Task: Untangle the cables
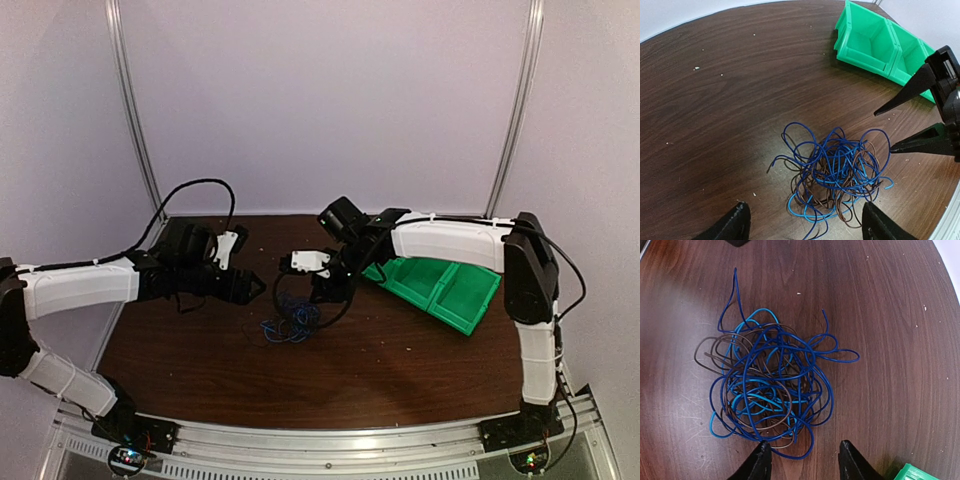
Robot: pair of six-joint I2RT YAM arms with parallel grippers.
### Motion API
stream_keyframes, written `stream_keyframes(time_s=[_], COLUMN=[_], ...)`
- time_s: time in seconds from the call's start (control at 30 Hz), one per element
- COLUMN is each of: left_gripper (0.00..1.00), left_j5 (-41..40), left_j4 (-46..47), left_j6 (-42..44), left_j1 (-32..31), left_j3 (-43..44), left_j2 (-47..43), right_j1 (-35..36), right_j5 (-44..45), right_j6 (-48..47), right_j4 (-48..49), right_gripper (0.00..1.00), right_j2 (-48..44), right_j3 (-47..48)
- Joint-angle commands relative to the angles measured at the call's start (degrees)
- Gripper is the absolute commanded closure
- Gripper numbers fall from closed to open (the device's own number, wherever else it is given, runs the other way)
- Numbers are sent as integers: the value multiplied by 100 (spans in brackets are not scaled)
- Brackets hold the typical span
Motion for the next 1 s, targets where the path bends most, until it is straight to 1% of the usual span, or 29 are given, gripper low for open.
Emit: stream_keyframes(time_s=[0.0, 0.3, 0.43, 0.47, 0.57, 0.7, 0.77, 0.83, 0.97], left_gripper=[22, 22, 22, 22, 22, 22, 22, 22, 21], left_j5=[-12, -82, -27, -16, -18, -83, -164, -87, 120], left_j4=[117, 119, 121, 127, 138, 210, 406, 999, 2825], left_j6=[-101, -119, -130, -142, -157, -169, -271, -383, -429], left_j1=[-4, -4, -4, -4, -4, -4, -4, -40, -263], left_j3=[3, 22, 24, 21, 21, 6, -69, -362, -1447], left_j2=[-150, -199, -188, -180, -157, -175, -247, -522, -1461], right_j1=[47, 182, 223, 232, 233, 233, 233, 232, 233], right_j5=[253, -7, -79, -59, 90, 277, 270, 162, -227], right_j6=[-248, -471, -560, -543, -335, -141, -28, 140, 488], right_j4=[-150, -357, -518, -522, -351, -218, -232, -276, -412], right_gripper=[53, 51, 49, 51, 66, 91, 100, 100, 100], right_j2=[106, 181, 335, 367, 418, 378, 271, 74, -427], right_j3=[211, 242, 418, 465, 517, 550, 568, 570, 620])
